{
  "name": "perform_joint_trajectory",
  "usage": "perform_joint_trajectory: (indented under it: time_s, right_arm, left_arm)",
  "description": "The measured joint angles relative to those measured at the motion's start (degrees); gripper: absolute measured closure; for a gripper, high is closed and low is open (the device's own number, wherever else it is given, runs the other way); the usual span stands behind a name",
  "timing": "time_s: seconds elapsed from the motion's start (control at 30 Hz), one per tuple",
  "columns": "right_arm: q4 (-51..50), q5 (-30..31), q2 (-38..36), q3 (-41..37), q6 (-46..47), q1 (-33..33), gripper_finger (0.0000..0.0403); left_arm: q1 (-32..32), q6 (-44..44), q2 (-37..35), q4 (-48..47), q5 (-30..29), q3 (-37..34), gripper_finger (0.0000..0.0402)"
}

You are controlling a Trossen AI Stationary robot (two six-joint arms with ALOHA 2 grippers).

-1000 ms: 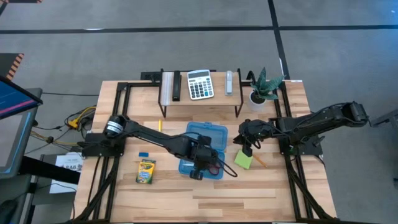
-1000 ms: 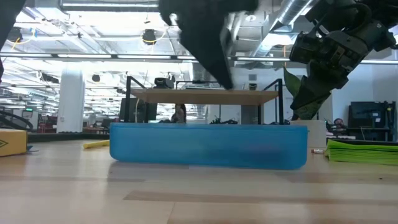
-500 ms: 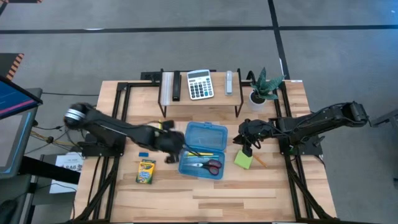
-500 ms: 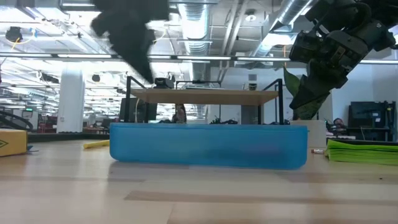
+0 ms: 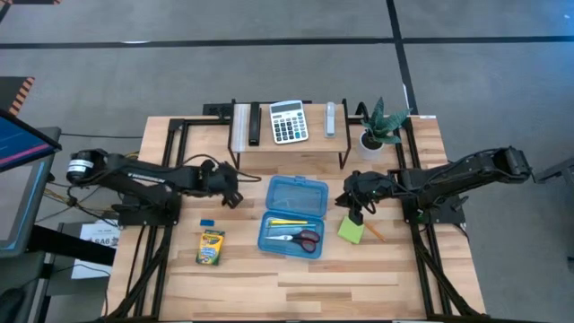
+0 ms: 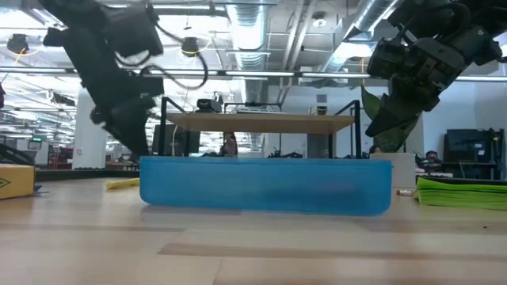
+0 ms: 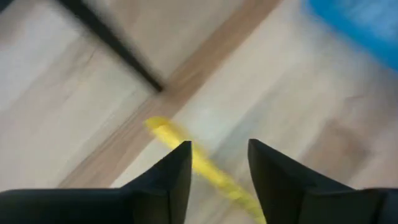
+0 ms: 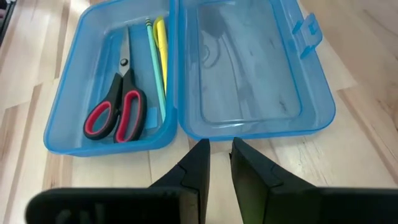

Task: Pack school essentials
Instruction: Put the yellow pen into the blue supply box

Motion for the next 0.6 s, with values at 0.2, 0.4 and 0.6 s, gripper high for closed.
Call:
perform_joint_trajectory:
  time_s: [0.2,0.4,0.6]
  right_arm:
    - [-0.17,0.0,0.0,0.0,0.15,0.0,0.0315]
    - [-0.21,0.0,0.0,0.0,0.15,0.0,0.0315]
    - [-0.24,-0.02,0.0,0.0,0.13,0.0,0.0315]
  left_arm:
    - [4.99,-1.29,3.84,1.7,0.15,-0.02,0.0193]
    - [9.4,-2.71,8.96,3.33,4.32,-0.02,0.0158]
    - [11.39,-3.33,13.38,5.27,5.6,0.34,0.016]
